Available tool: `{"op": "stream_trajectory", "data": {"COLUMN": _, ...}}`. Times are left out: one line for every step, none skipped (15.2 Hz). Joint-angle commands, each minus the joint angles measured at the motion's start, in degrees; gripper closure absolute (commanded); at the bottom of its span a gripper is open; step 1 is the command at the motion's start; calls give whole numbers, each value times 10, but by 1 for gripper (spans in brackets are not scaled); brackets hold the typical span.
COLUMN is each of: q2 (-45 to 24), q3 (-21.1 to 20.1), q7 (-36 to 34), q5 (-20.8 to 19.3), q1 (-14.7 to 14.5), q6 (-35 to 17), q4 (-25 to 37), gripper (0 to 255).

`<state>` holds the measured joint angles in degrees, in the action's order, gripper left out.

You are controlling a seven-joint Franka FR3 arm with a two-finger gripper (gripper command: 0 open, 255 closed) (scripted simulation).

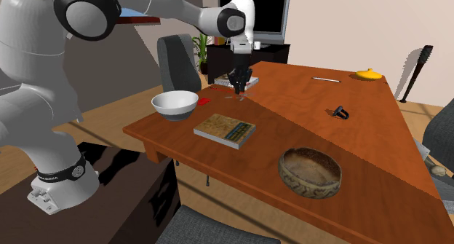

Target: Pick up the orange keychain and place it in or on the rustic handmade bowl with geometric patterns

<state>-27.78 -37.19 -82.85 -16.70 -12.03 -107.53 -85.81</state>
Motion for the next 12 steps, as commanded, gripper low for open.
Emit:
{"op": "stream_trajectory", "data": {"q2": 5, "q3": -2, "q7": 2, "q5": 3, "q1": 0, "q6": 14, "q4": 10, "gripper": 255}}
{"op": "stream_trajectory", "data": {"q2": 6, "q3": -3, "q7": 2, "q5": 4, "q1": -1, "q6": 21, "q4": 16, "gripper": 255}}
{"op": "stream_trajectory", "data": {"q2": 7, "q3": -3, "q7": 3, "q5": 5, "q1": -2, "q6": 28, "q4": 22, "gripper": 255}}
{"op": "stream_trajectory", "data": {"q2": 8, "q3": -4, "q7": 4, "q5": 6, "q1": -2, "q6": 35, "q4": 29, "gripper": 255}}
{"op": "stream_trajectory", "data": {"q2": 9, "q3": -4, "q7": 5, "q5": 7, "q1": -3, "q6": 42, "q4": 36, "gripper": 255}}
{"op": "stream_trajectory", "data": {"q2": 10, "q3": -5, "q7": 6, "q5": 8, "q1": -4, "q6": 50, "q4": 42, "gripper": 255}}
{"op": "stream_trajectory", "data": {"q2": 10, "q3": -5, "q7": 6, "q5": 8, "q1": -5, "q6": 57, "q4": 50, "gripper": 255}}
{"op": "stream_trajectory", "data": {"q2": 11, "q3": -6, "q7": 7, "q5": 9, "q1": -6, "q6": 65, "q4": 57, "gripper": 255}}
{"op": "stream_trajectory", "data": {"q2": 11, "q3": -6, "q7": 7, "q5": 9, "q1": -7, "q6": 72, "q4": 64, "gripper": 255}}
{"op": "stream_trajectory", "data": {"q2": 11, "q3": -6, "q7": 8, "q5": 10, "q1": -8, "q6": 80, "q4": 72, "gripper": 255}}
{"op": "stream_trajectory", "data": {"q2": 11, "q3": -6, "q7": 9, "q5": 10, "q1": -10, "q6": 88, "q4": 80, "gripper": 255}}
{"op": "stream_trajectory", "data": {"q2": 11, "q3": -7, "q7": 9, "q5": 10, "q1": -11, "q6": 95, "q4": 89, "gripper": 255}}
